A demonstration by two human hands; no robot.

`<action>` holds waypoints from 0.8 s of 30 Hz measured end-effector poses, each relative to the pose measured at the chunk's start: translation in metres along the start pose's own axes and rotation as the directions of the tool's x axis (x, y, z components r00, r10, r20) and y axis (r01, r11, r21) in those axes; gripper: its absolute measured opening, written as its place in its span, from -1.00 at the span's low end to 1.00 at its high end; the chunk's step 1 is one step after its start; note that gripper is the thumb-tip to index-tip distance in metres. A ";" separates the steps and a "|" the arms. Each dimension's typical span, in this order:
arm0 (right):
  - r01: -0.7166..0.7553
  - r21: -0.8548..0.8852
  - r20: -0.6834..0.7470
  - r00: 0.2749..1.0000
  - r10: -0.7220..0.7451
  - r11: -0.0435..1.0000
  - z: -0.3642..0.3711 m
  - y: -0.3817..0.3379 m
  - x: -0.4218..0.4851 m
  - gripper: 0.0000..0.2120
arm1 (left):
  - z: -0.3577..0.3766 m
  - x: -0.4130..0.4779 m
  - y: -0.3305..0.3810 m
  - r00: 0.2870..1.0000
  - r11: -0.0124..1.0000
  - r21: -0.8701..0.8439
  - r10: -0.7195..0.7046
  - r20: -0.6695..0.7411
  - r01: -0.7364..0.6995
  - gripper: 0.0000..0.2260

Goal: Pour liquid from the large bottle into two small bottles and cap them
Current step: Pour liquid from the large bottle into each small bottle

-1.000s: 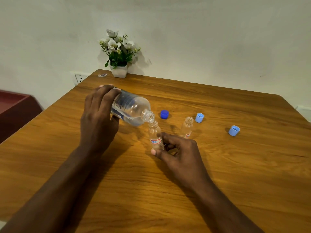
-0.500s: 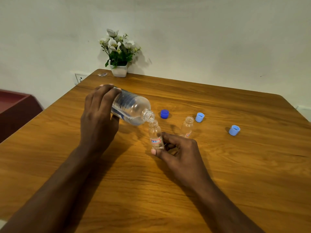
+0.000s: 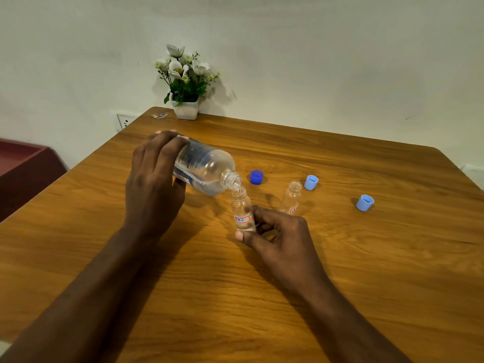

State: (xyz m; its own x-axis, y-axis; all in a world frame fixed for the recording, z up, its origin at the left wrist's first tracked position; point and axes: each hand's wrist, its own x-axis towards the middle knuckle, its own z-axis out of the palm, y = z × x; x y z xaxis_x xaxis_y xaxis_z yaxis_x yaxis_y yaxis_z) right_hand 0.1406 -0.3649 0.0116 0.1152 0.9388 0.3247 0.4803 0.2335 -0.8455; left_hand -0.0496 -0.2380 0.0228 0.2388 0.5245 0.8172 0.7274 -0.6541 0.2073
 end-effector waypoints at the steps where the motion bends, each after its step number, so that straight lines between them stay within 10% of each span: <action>1: 0.000 -0.001 0.000 1.000 0.000 1.000 0.000 0.000 0.000 -0.70 | 0.000 0.000 0.000 1.000 1.000 0.001 -0.001 0.001 0.001 -0.47; 24: -0.027 0.007 0.003 1.000 0.027 1.000 -0.001 -0.003 0.000 -0.70 | 0.000 0.000 0.001 1.000 1.000 0.000 -0.004 -0.001 0.004 -0.48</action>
State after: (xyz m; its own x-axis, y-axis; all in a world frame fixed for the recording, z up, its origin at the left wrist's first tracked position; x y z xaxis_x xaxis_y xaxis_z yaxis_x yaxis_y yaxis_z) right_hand 0.1398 -0.3659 0.0141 0.1257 0.9453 0.3011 0.4707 0.2103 -0.8568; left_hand -0.0489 -0.2382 0.0231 0.2350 0.5262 0.8172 0.7283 -0.6522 0.2105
